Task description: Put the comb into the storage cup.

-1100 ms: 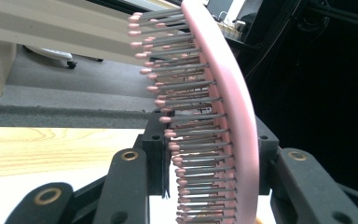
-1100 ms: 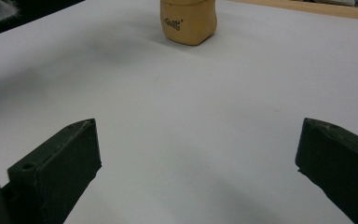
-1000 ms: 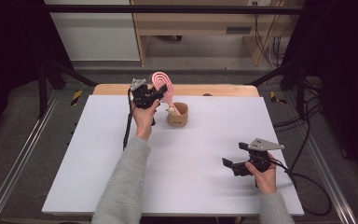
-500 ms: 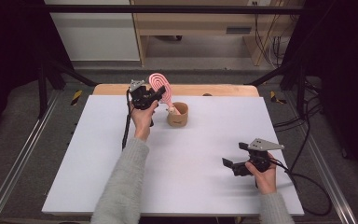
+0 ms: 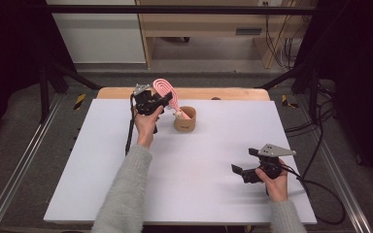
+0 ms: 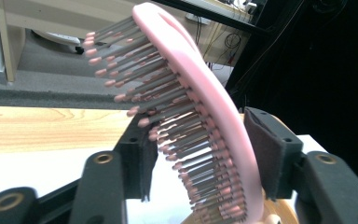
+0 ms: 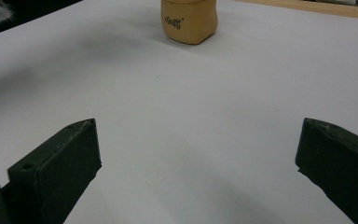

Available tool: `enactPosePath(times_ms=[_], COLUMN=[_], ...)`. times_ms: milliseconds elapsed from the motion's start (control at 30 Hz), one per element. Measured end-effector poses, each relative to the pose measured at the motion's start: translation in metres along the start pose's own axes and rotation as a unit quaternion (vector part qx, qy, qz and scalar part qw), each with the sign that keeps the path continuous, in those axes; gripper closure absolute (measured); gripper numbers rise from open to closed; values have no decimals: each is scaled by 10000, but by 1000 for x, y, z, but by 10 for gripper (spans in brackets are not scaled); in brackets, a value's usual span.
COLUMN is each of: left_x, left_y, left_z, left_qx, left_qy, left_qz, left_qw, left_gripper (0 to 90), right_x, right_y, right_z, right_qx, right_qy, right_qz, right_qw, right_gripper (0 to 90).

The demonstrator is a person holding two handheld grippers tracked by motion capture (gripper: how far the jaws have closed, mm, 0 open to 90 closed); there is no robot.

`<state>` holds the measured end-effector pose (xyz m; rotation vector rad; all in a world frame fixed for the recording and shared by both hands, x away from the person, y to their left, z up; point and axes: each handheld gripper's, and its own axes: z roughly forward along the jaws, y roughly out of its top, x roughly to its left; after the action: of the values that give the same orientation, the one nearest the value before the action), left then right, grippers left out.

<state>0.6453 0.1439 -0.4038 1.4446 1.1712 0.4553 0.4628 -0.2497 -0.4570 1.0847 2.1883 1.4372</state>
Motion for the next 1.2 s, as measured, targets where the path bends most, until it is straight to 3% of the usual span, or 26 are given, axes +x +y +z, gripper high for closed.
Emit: enactPosePath(times_ms=[400, 700, 1067, 1200], left_x=[2, 1, -7, -9], left_y=[5, 9, 15, 17], left_z=[-14, -28, -48, -57], left_qx=[237, 366, 499, 496], left_qy=[-85, -180, -148, -258], left_qz=[317, 490, 893, 932], left_qw=[9992, 9980, 9946, 9941], left_gripper=[217, 115, 66, 64], right_x=[0, 0, 0, 0], right_y=[0, 0, 0, 0], right_z=[0, 0, 0, -1], right_qx=[-4, -3, -20, -20], right_qy=[-4, -10, -10, -11], right_qz=[-6, -3, -14, -7], right_qw=[10000, 10000, 10000, 10000], right_gripper=[4, 4, 4, 4])
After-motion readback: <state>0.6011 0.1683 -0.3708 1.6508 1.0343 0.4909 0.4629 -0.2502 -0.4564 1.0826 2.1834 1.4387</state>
